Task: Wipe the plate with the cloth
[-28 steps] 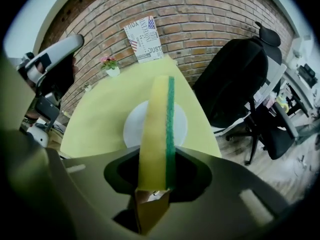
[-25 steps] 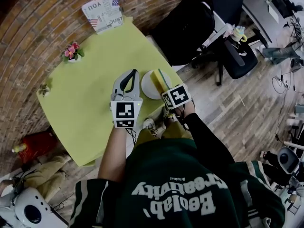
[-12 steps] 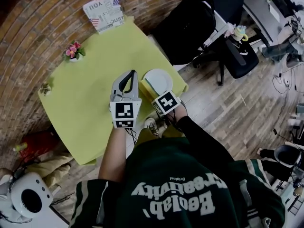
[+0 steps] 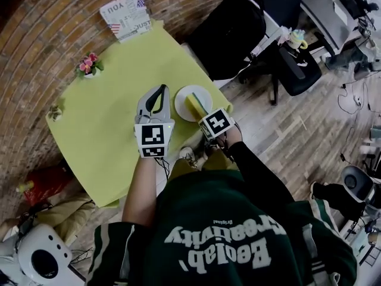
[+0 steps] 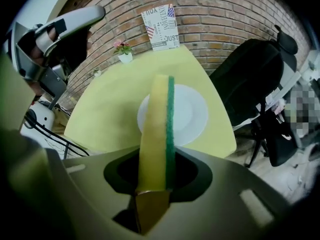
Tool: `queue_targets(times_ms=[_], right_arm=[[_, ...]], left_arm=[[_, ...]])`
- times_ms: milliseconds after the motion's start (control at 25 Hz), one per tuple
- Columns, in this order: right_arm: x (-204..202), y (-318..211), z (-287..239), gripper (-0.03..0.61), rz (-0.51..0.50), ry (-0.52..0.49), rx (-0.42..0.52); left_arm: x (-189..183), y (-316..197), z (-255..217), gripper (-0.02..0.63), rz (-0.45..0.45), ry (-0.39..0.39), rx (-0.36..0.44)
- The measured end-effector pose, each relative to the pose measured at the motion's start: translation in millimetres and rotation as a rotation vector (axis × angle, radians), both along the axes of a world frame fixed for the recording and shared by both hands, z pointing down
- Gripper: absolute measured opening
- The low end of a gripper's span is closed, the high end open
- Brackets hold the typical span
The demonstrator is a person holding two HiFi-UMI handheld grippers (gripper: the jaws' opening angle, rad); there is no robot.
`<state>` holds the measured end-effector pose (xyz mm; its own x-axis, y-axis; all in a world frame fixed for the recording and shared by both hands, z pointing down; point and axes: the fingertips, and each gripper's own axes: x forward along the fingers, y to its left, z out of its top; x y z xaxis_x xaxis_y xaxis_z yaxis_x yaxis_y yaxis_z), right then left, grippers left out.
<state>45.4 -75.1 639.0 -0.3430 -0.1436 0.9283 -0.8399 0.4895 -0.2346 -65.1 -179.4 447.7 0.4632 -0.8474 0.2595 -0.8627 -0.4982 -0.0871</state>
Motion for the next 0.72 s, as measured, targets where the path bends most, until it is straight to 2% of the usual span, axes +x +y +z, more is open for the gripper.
queue_targets(times_ms=[240, 440, 720], right_arm=[[37.5, -5.3, 0.0, 0.133, 0.074, 0.039, 0.015], [63.5, -7.4, 1.9, 0.133, 0.13, 0.073, 0.024], [38.0, -19.8, -14.4, 0.133, 0.097, -0.001, 0.062]], left_arm=[[14.3, -2.7, -3.5, 0.005, 0.027, 0.006, 0.006], [19.0, -3.2, -6.2, 0.005, 0.023, 0.045, -0.002], [13.0, 1.7, -9.6, 0.005, -0.004, 0.05, -0.002]])
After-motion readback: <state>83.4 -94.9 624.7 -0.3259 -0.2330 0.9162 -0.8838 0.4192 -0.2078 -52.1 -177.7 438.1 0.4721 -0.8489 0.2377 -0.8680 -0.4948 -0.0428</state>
